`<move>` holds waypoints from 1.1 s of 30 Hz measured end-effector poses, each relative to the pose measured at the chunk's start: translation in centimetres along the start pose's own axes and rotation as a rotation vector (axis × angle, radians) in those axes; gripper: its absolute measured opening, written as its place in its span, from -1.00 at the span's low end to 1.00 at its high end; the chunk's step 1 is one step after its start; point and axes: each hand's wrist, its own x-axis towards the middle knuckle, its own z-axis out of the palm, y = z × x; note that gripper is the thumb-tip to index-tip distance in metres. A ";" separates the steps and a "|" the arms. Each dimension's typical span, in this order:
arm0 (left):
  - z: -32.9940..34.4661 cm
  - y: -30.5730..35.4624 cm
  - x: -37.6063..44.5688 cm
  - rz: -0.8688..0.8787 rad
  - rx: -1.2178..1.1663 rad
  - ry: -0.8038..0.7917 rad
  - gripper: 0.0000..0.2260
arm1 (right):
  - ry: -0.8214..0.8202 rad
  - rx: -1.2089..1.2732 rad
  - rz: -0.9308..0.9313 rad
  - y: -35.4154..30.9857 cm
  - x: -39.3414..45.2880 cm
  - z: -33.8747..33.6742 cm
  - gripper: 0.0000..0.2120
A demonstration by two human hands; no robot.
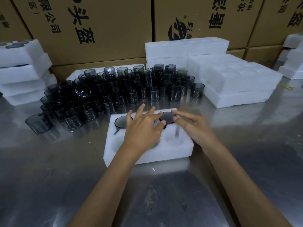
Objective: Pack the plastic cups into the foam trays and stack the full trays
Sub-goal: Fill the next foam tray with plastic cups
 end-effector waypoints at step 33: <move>0.0 -1.0 1.8 -0.008 -0.150 0.050 -0.69 | 0.342 -0.494 -0.058 4.1 11.5 0.8 -0.75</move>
